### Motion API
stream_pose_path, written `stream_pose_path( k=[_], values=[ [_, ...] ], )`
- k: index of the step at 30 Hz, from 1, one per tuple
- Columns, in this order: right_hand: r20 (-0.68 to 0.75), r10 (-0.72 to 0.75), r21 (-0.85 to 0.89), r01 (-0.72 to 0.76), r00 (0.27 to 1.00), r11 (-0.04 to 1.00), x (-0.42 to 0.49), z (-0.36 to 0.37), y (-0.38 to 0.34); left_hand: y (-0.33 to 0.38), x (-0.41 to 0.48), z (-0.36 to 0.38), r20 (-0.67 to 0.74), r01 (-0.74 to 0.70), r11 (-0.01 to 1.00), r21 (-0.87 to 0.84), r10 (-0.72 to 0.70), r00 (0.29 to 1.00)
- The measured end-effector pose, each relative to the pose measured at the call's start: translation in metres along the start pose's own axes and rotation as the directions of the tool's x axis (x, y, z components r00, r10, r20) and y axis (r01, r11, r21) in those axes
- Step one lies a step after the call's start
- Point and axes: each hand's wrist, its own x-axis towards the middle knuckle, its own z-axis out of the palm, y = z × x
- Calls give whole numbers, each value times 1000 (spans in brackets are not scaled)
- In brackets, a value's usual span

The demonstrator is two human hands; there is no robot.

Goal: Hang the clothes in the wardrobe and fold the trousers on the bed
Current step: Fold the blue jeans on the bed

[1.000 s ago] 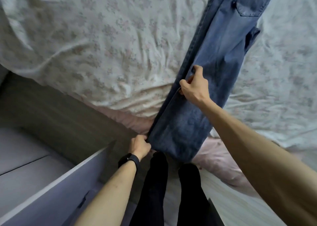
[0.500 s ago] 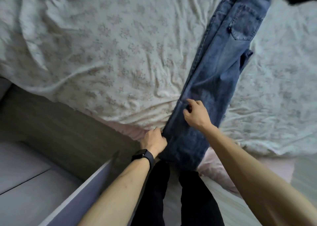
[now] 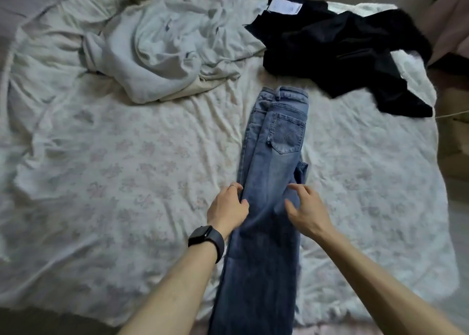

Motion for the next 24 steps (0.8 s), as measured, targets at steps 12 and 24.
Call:
stream_pose_path(
  k=[12, 24],
  values=[
    [39, 376, 238, -374, 926, 896, 165, -30, 44, 94, 186, -13, -94, -25, 1000, -6, 25, 995],
    [82, 268, 409, -278, 960, 869, 238, -30, 58, 130, 304, -2, -364, 25, 961, -275, -128, 922]
  ],
)
